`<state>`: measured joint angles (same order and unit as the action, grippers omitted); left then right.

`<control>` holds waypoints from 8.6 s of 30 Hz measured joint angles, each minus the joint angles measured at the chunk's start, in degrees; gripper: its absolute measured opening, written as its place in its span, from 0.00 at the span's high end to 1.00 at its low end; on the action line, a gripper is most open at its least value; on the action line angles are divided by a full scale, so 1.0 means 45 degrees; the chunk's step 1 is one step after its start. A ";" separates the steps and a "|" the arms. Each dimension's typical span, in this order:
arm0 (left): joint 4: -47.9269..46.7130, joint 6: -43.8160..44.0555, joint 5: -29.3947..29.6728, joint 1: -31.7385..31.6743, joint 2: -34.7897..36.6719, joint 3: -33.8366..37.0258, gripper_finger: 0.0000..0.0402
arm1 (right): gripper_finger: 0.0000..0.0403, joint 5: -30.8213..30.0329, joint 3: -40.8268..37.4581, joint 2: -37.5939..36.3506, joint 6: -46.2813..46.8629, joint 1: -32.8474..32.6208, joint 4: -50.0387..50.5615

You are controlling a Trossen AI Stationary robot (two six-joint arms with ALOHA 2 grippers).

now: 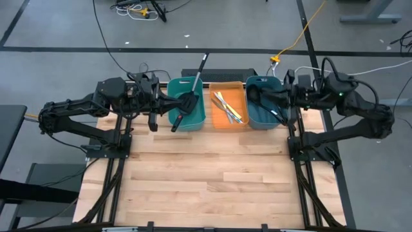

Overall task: Pick & Place Kitchen Items
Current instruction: Return to Home Position

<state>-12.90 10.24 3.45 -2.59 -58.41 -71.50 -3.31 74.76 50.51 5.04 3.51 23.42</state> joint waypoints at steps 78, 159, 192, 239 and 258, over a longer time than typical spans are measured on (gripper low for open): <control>-0.0017 -0.1326 0.0042 -0.0001 -0.0015 0.0000 0.97 | 0.99 0.1081 -0.5773 -0.1597 -0.2375 -0.1643 -0.6604; -0.0017 -0.1326 0.0038 -0.0005 -0.0019 0.0000 0.97 | 0.99 0.1423 -1.6417 -1.0375 -0.2856 -0.1201 -0.5413; -0.0013 -0.1326 0.0041 -0.0002 -0.0018 0.0000 0.97 | 0.94 0.1181 -1.6412 -1.1228 -0.2565 -0.1204 -0.5387; 0.2900 -0.2394 -0.0016 -0.0002 0.0560 0.2450 0.97 | 0.94 0.1176 -1.6412 -1.1228 -0.2568 -0.1204 -0.5382; 0.6107 -0.1700 -0.0762 -0.0005 0.4870 0.8347 0.97 | 0.94 0.1171 -1.6412 -1.1228 -0.2565 -0.1204 -0.5377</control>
<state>14.59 2.59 0.02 -2.61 -36.50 -33.94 1.96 0.91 -0.01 -6.50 -1.91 -0.78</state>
